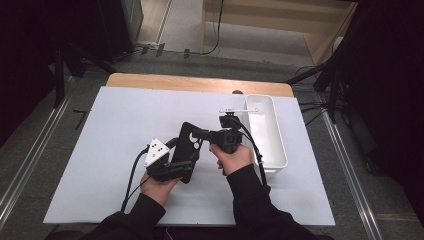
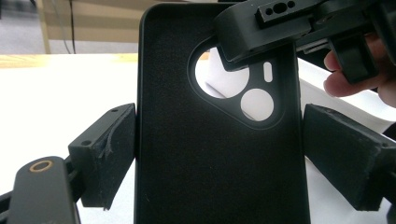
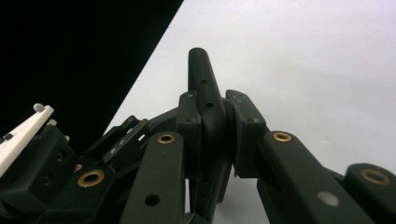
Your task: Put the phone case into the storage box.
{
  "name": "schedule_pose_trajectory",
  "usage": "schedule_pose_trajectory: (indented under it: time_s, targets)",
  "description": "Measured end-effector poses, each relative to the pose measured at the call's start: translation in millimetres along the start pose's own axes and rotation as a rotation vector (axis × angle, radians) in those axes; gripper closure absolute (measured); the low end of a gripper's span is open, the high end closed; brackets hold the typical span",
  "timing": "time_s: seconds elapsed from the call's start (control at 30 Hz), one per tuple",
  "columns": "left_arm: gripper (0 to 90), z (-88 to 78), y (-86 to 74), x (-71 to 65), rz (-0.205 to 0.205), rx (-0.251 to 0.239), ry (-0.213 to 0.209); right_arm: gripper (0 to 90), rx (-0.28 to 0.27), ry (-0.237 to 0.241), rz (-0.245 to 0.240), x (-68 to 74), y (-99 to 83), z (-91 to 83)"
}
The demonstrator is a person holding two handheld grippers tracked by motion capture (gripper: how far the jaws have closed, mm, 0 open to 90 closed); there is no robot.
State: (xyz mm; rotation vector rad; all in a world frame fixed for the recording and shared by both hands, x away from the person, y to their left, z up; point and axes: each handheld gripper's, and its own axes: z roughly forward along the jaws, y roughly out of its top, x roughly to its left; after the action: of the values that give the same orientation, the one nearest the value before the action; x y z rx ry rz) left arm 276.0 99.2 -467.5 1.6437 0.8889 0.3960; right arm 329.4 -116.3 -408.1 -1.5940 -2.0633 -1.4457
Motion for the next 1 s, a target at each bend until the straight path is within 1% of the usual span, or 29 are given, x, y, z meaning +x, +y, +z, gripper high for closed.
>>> schedule_pose_trajectory:
  time_s: [0.03,0.1,0.13,0.17,0.2,0.23,0.27,0.3,0.33,0.37,0.4,0.47,0.53,0.57,0.67,0.7,0.83,0.87,0.9,0.93,0.97,1.0]
  targets:
    - [8.8,-0.3,2.5,0.1,0.000,0.014,0.003,74.6,0.003,-0.002,-0.002,-0.3,0.4,-1.1]
    - [7.8,-0.6,4.1,0.4,-0.003,0.018,0.000,74.5,0.002,-0.003,0.001,-0.3,0.6,-1.6]
    - [5.7,-1.7,7.0,1.7,-0.003,0.026,-0.007,74.6,-0.002,-0.003,-0.006,-1.6,1.0,-2.7]
    - [5.7,-1.7,7.0,1.7,-0.003,0.026,-0.007,74.6,-0.002,-0.003,-0.006,-1.6,1.0,-2.7]
    - [5.7,-1.9,8.7,2.2,-0.015,0.043,-0.014,74.5,-0.001,-0.009,-0.002,-1.7,1.2,-3.4]
    - [5.8,-1.6,11.1,3.6,-0.017,0.082,-0.007,74.6,-0.005,-0.010,-0.014,-3.1,1.8,-4.8]
    - [6.1,-2.7,11.9,3.8,-0.009,0.087,-0.007,74.6,-0.007,-0.018,-0.017,-3.6,2.2,-5.3]
    - [7.3,-4.0,12.6,3.9,-0.002,0.080,-0.009,74.5,-0.010,-0.020,-0.019,-3.9,2.5,-6.0]
    - [8.0,-4.0,12.6,3.9,-0.002,0.080,-0.009,74.5,-0.010,-0.020,-0.019,-3.9,2.5,-6.0]
    - [8.0,-4.1,15.4,4.9,-0.002,0.112,-0.025,74.6,-0.006,-0.031,-0.026,-4.3,3.0,-7.1]
    - [8.0,-4.1,15.4,4.9,-0.002,0.112,-0.025,74.6,-0.006,-0.031,-0.026,-4.3,3.0,-7.1]
    - [8.0,-4.5,17.6,6.0,-0.015,0.149,-0.035,74.5,-0.009,-0.050,-0.042,-5.4,3.7,-7.5]
    - [8.0,-4.9,18.1,6.3,-0.017,0.155,-0.036,74.5,-0.010,-0.055,-0.044,-5.7,3.8,-7.7]
    - [8.0,-6.8,20.1,7.3,-0.012,0.162,-0.046,74.5,-0.013,-0.063,-0.055,-6.7,4.0,-8.2]
    - [9.5,-8.7,22.6,7.9,-0.013,0.170,-0.055,74.5,-0.014,-0.071,-0.062,-6.9,4.2,-9.2]
    - [9.5,-9.7,24.4,8.3,-0.015,0.178,-0.054,74.5,-0.018,-0.076,-0.069,-7.1,4.4,-9.7]
    - [9.5,-12.9,30.3,12.7,-0.024,0.212,-0.087,74.5,-0.025,-0.100,-0.109,-5.2,5.3,-14.6]
    - [9.5,-12.9,30.3,12.7,-0.024,0.212,-0.087,74.5,-0.025,-0.100,-0.109,-5.2,5.3,-14.6]
    - [9.5,-12.9,31.6,15.1,-0.018,0.244,-0.102,74.5,-0.031,-0.102,-0.118,-4.5,5.6,-16.9]
    - [9.5,-12.9,31.6,15.1,-0.018,0.244,-0.102,74.5,-0.034,-0.104,-0.127,-4.5,5.8,-18.2]
    - [9.5,-12.1,31.7,17.3,-0.015,0.273,-0.109,74.5,-0.037,-0.105,-0.132,-4.1,6.0,-19.4]
    - [9.5,-12.1,31.7,17.3,-0.015,0.273,-0.109,74.5,-0.037,-0.105,-0.132,-4.1,6.0,-19.4]
